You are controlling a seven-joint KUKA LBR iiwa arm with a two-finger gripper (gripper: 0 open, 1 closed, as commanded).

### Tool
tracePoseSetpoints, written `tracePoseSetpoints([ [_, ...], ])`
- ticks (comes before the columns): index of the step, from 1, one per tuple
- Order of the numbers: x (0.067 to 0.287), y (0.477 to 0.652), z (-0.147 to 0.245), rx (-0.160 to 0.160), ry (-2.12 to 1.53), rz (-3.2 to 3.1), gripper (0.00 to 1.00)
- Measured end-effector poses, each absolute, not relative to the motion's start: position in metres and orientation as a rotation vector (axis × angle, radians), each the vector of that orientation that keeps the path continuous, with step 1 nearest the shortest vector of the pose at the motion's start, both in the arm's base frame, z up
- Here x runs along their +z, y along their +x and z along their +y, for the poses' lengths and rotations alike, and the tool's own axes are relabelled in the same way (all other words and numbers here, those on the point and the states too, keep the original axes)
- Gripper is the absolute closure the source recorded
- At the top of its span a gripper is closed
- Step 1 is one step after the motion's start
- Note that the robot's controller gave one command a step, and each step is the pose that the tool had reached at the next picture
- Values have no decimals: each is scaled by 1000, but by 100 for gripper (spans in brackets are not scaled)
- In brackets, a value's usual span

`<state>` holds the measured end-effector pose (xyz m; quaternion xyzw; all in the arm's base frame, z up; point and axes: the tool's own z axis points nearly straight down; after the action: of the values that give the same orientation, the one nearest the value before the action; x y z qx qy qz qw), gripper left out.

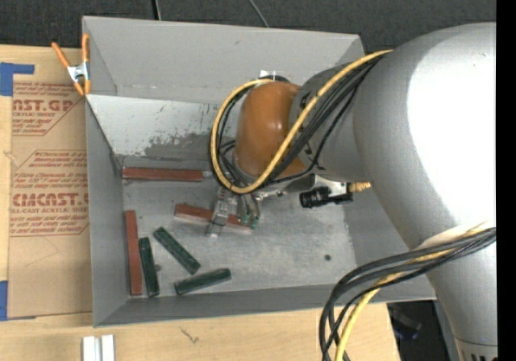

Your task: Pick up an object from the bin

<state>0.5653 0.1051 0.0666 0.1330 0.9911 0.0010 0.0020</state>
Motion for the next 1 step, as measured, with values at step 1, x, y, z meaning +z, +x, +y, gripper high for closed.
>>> tracePoseSetpoints([
  [1, 74, 564, 105, 1, 446, 3112, 100],
])
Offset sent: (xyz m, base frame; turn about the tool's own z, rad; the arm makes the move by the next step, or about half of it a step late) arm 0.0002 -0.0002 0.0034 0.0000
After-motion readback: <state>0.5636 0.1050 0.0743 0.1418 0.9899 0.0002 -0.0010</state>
